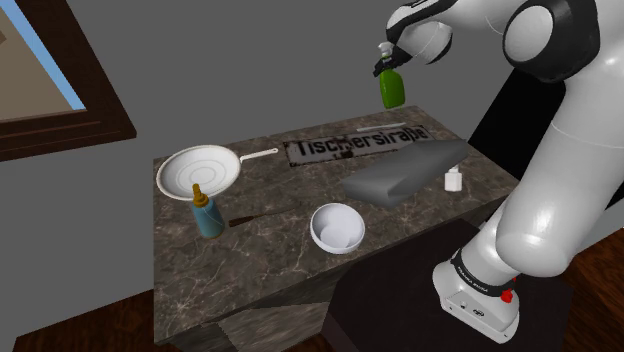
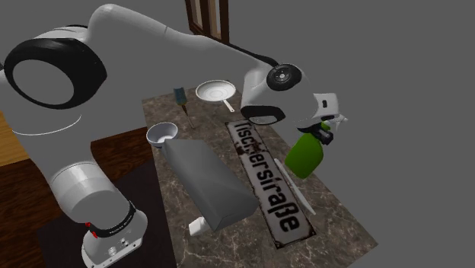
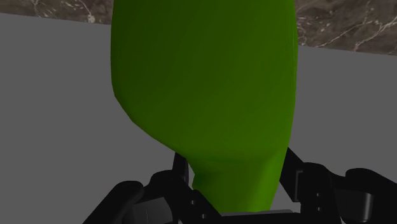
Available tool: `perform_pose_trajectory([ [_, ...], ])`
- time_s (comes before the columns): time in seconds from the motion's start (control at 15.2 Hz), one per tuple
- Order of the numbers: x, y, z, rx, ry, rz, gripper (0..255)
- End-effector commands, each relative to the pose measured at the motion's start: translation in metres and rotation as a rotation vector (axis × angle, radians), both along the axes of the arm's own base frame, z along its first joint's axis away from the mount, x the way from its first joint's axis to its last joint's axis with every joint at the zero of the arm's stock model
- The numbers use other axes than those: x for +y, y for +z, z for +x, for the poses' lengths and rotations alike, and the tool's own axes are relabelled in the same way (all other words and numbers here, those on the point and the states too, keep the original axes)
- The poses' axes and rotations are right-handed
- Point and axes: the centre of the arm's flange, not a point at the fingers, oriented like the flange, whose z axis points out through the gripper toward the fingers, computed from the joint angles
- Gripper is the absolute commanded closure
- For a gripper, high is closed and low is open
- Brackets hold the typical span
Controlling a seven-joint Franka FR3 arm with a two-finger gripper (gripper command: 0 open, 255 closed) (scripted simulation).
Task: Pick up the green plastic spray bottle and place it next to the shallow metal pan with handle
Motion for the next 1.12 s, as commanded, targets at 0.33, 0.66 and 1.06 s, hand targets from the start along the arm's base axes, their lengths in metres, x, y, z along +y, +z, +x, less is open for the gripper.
perform_pose_trajectory([
  [0.33, 0.0, 0.037, 0.001, 0.0, 0.0, 0.0, 255],
  [0.66, 0.0, 0.063, 0.001, 0.0, 0.0, 0.0, 255],
  [1.06, 0.039, 0.076, -0.004, 0.0, 0.0, 0.0, 255],
])
